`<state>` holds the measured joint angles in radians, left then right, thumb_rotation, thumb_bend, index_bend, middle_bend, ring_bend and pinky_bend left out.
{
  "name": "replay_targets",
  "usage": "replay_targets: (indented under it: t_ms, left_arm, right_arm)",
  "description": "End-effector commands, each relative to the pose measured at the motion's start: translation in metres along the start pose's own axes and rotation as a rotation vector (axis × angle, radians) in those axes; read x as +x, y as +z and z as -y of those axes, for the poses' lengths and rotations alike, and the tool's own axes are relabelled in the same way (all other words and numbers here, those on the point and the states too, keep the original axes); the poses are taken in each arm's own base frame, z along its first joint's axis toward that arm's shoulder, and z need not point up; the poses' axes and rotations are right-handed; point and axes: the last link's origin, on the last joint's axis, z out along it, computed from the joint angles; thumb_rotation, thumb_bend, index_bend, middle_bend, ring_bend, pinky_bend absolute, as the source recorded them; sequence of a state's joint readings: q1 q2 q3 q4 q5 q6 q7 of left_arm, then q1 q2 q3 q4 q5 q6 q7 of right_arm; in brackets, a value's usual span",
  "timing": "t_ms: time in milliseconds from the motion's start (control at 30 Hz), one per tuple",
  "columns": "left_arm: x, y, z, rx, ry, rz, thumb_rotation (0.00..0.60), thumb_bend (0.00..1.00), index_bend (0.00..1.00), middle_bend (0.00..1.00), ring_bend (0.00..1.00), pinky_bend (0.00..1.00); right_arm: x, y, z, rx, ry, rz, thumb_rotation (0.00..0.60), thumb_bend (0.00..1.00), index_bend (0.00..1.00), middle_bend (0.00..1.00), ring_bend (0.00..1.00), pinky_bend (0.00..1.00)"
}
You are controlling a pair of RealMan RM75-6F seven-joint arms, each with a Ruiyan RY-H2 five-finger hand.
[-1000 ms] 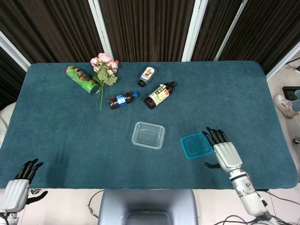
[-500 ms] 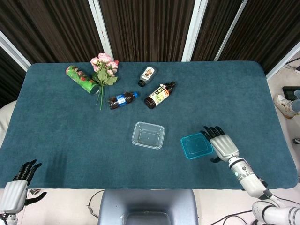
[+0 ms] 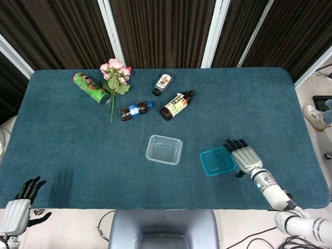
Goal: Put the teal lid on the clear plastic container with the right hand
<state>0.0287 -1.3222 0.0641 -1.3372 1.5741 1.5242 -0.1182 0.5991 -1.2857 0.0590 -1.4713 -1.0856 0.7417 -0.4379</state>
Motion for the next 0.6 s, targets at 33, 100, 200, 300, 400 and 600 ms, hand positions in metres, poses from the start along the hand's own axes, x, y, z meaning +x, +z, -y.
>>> replay_targets:
  t_ms: [33,100,200,300,400,600]
  left_arm:
    - [0.0,0.0,0.0,-0.001,0.001,0.0,0.6,0.49,0.17,0.07,0.06,0.34]
    - [0.0,0.0,0.0,-0.002,0.001,0.0,0.6,0.49,0.17,0.07,0.06,0.34]
    - [0.001,0.0,0.0,-0.002,0.001,-0.001,0.6,0.49,0.17,0.07,0.06,0.34]
    - [0.001,-0.001,0.0,-0.002,0.002,0.0,0.6,0.49,0.17,0.07,0.06,0.34]
    - [0.001,-0.001,0.0,-0.003,0.002,0.0,0.6,0.49,0.17,0.07,0.06,0.34]
    - [0.0,-0.001,0.0,0.0,0.001,0.005,0.6,0.49,0.17,0.07,0.06,0.34]
  right_arm:
    - [0.0,0.005,0.003,0.003,-0.013,0.016,0.6,0.08,0.0,0.0,0.0,0.0]
    - [-0.001,0.008,0.004,0.002,-0.019,0.025,0.6,0.08,0.0,0.0,0.0,0.0]
    - [-0.002,0.012,0.007,0.006,-0.018,0.045,0.6,0.08,0.0,0.0,0.0,0.0]
    - [-0.003,0.016,0.009,0.01,-0.028,0.06,0.6,0.08,0.0,0.0,0.0,0.0]
    - [-0.002,0.02,0.013,0.016,-0.032,0.067,0.6,0.08,0.0,0.0,0.0,0.0]
    - [0.001,0.026,0.022,0.034,-0.035,0.068,0.6,0.08,0.0,0.0,0.0,0.0]
